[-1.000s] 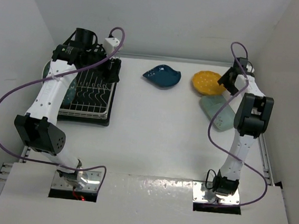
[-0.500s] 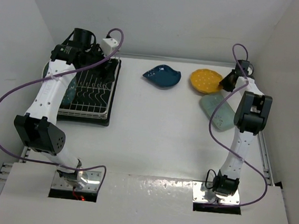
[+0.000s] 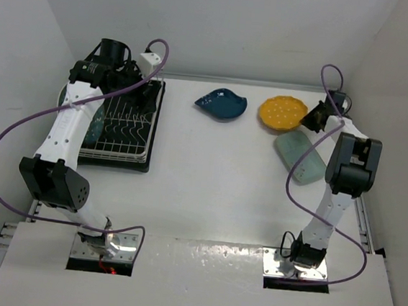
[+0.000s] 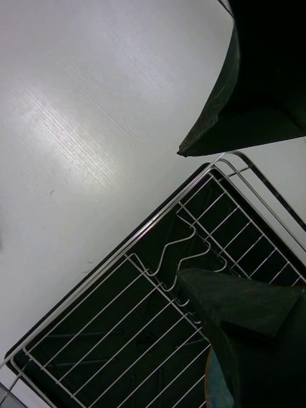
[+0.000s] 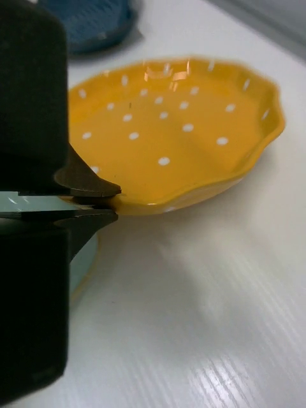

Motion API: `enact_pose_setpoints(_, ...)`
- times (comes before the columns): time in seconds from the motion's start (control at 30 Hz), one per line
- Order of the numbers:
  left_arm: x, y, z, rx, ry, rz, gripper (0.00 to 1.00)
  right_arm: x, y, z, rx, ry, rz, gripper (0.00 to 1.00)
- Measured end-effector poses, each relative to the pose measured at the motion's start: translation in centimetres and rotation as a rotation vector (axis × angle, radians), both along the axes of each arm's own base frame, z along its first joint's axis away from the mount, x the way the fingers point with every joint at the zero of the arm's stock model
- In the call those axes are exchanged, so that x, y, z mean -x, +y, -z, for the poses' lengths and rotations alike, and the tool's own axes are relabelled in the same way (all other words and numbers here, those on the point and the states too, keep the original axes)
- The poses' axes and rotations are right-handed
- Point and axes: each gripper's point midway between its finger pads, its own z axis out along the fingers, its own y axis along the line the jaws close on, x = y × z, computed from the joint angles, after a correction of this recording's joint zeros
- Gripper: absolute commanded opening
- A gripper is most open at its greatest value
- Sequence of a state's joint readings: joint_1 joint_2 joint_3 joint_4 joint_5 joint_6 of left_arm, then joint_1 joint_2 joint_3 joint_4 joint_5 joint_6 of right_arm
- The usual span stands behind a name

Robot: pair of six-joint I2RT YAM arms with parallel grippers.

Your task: Load the plates into the dish rack

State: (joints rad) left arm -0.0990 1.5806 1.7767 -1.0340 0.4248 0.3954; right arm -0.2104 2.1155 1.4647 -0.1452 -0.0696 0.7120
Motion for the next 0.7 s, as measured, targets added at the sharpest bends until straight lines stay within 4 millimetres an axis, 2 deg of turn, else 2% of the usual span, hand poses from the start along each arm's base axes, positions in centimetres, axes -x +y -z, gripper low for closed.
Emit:
enact_pose_setpoints(0.13, -0.1, -0.3, -0.3, 0.012, -0.003, 0.011, 0.75, 0.6, 0.4, -5.4, 0.03, -0.114, -0.014, 0.0)
enact_pose_setpoints(0.2, -0.2, -0.4, -0.5, 0.018, -0.007, 0.016, 0.75, 0.4, 0.6, -9.0, 0.048, -0.201, -0.021, 0.0)
enact_pose_setpoints(0.37, -0.1, -0.8, -0.8, 0.025, -0.012, 0.029, 0.75, 0.8, 1.8, -13.6, 0.057, -0.335, -0.043, 0.0)
enact_pose_setpoints(0.43, -0.1, -1.0, -0.7, 0.03, -0.01, 0.036, 0.75, 1.6, 2.5, -14.2, 0.052, -0.357, -0.049, 0.0)
enact_pose_setpoints(0.5, 0.0, -1.3, -0.3, 0.036, -0.001, 0.045, 0.75, 3.0, 3.3, -13.7, 0.036, -0.361, -0.058, 0.0)
enact_pose_setpoints(0.6, 0.3, -2.2, 0.8, 0.054, 0.033, 0.064, 0.75, 6.2, 5.0, -11.0, -0.009, -0.305, -0.076, 0.0)
enact_pose_setpoints(0.7, -0.1, -3.9, 2.0, 0.082, 0.068, 0.096, 0.75, 9.1, 6.9, -8.5, -0.04, -0.233, -0.106, 0.0)
